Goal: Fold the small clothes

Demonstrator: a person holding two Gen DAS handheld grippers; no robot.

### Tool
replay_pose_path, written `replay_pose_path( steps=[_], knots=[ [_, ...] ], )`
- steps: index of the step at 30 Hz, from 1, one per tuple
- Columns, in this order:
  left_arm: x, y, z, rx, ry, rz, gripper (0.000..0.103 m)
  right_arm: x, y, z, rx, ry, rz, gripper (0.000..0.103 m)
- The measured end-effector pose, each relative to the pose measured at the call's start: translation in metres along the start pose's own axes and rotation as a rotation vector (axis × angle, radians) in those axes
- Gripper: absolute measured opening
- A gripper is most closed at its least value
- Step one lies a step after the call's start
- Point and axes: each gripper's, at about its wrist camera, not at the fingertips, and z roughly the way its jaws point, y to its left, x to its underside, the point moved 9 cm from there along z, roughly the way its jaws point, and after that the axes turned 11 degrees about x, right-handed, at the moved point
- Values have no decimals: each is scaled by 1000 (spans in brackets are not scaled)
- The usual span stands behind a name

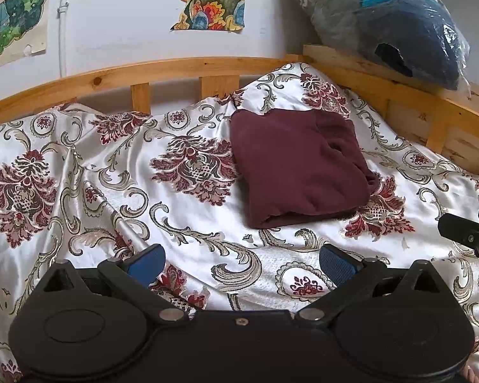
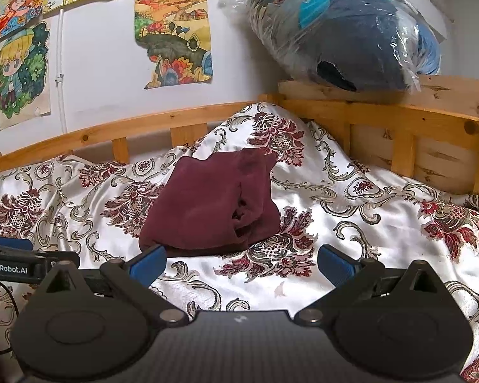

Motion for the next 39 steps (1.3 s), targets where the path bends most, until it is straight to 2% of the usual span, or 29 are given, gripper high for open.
replay_pose_path(
  steps=[7, 39],
  knots=[
    [1, 2, 5, -54, 53, 16, 102, 1, 0, 1, -1, 7, 6, 103],
    [4, 5, 7, -35, 70, -8, 102, 6, 1, 4, -2, 26, 20, 103]
  ],
)
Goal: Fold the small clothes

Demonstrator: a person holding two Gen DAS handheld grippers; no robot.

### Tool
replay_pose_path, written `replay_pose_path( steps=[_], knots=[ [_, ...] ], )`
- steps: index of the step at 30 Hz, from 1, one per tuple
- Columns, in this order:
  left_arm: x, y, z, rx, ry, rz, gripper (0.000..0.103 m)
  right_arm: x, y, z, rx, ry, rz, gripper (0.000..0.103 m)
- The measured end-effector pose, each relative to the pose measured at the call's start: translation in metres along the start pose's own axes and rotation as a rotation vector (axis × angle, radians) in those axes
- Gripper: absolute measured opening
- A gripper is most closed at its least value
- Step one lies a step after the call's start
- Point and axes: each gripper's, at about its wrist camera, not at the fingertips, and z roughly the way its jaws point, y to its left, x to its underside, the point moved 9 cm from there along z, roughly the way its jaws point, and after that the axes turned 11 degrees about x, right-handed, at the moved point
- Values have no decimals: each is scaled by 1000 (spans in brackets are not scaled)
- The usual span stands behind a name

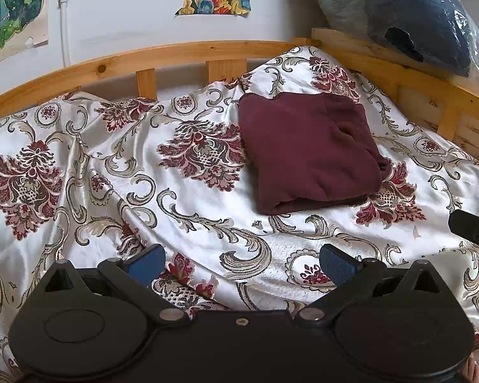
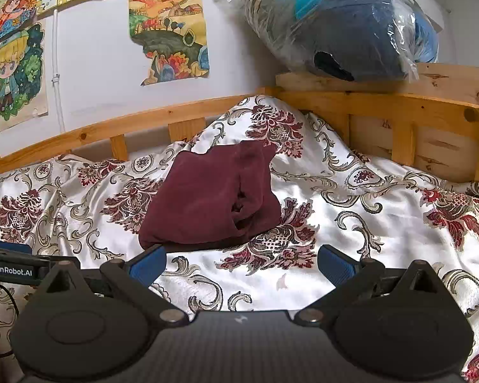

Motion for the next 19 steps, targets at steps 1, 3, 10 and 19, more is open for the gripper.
replay_pose_path(
  steps=[1, 3, 10, 19],
  knots=[
    [0, 0, 0, 2, 1, -1, 102, 0, 0, 0, 1, 0, -1, 103],
    [0, 0, 1, 8, 5, -3, 102, 1, 1, 0, 1, 1, -2, 103],
    [1, 0, 2, 8, 12, -7, 102, 2, 1, 1, 0, 5, 0, 103],
    [3, 3, 2, 6, 19, -18, 102, 4, 0, 2, 5, 20, 9, 103]
  ],
)
